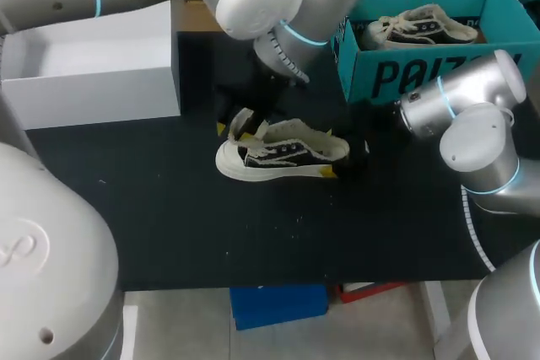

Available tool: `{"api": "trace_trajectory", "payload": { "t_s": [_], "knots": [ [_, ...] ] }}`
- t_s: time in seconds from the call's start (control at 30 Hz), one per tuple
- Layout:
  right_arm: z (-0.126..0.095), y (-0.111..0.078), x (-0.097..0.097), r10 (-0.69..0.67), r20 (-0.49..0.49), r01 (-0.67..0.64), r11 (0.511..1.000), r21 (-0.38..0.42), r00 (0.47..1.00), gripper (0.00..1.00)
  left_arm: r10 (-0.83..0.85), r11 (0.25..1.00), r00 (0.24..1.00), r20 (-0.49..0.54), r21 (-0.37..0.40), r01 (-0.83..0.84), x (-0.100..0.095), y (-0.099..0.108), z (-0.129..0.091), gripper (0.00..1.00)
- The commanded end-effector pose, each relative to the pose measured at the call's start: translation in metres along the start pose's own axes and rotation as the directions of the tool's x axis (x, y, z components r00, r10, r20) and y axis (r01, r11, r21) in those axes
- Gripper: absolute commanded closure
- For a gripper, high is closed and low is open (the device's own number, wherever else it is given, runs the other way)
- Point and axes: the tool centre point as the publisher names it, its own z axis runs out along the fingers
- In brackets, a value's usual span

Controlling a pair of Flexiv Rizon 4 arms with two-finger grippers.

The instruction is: Take the shoe out of the shoebox, open the shoe tongue, remove and reinsert the insole, then place the shoe into the shoebox

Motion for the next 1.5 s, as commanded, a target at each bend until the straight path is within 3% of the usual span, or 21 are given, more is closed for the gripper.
{"api": "trace_trajectory", "payload": {
  "t_s": [0.03, 0.57, 0.67, 0.77, 0.9, 0.93, 0.97, 1.0, 1.03, 1.1, 1.13, 1.27, 1.5],
  "knots": [
    [0.002, -0.004, 0.000, 0.001, 0.002, -0.001, 1.000, 0.002, 1.000, 1.00, -0.012, 1.000, 0.999, -0.036, 0.005, 0.012, -0.016, 0.005, 0.007, 0.00],
    [0.002, -0.004, 0.000, 0.001, 0.002, -0.001, 1.000, 0.002, 1.000, 1.00, 0.002, 1.000, 0.997, -0.079, -0.031, -0.004, -0.020, 0.000, 0.042, 0.00],
    [0.002, -0.004, 0.000, 0.001, 0.002, -0.001, 1.000, 0.002, 1.000, 1.00, 0.075, 0.997, 0.988, -0.135, 0.019, -0.073, -0.025, -0.002, 0.025, 0.00],
    [0.002, -0.004, 0.000, 0.001, 0.002, -0.001, 1.000, 0.002, 1.000, 1.00, 0.268, 0.960, 0.934, -0.236, 0.147, -0.238, -0.033, -0.003, -0.006, 0.00],
    [0.002, -0.004, 0.000, 0.001, 0.002, -0.001, 1.000, 0.002, 1.000, 1.00, 0.613, 0.782, 0.745, -0.261, 0.333, -0.527, -0.037, 0.002, -0.050, 0.00],
    [0.002, -0.004, 0.000, 0.001, 0.002, -0.001, 1.000, 0.002, 1.000, 1.00, 0.716, 0.692, 0.650, -0.253, 0.379, -0.614, -0.036, 0.002, -0.062, 0.13],
    [0.002, -0.004, 0.000, 0.001, 0.002, -0.001, 1.000, 0.002, 1.000, 1.00, 0.771, 0.634, 0.580, -0.262, 0.401, -0.662, -0.036, 0.002, -0.068, 0.40],
    [0.002, -0.004, 0.000, 0.001, 0.002, -0.001, 1.000, 0.002, 1.000, 1.00, 0.868, 0.496, 0.435, -0.239, 0.422, -0.759, -0.033, 0.002, -0.078, 0.81],
    [0.002, -0.004, 0.000, 0.001, 0.002, -0.001, 1.000, 0.002, 1.000, 1.00, 0.921, 0.387, 0.322, -0.219, 0.438, -0.811, -0.030, 0.003, -0.084, 1.00],
    [0.002, -0.004, 0.000, 0.001, 0.002, -0.001, 1.000, 0.002, 1.000, 1.00, 0.968, 0.201, 0.101, -0.232, 0.465, -0.862, -0.025, 0.005, -0.092, 1.00],
    [0.002, -0.004, 0.000, 0.001, 0.002, -0.001, 1.000, 0.002, 1.000, 1.00, 0.968, 0.173, 0.065, -0.242, 0.460, -0.871, -0.021, 0.005, -0.096, 1.00],
    [0.002, -0.004, 0.000, 0.001, 0.002, -0.001, 1.000, 0.002, 1.000, 1.00, 0.947, 0.124, -0.072, -0.313, 0.564, -0.817, -0.006, -0.013, -0.111, 1.00],
    [0.002, -0.004, 0.000, 0.001, 0.002, -0.001, 1.000, 0.002, 1.000, 1.00, 0.919, -0.055, -0.286, -0.273, 0.628, -0.776, -0.006, -0.013, -0.111, 1.00]
  ]
}}
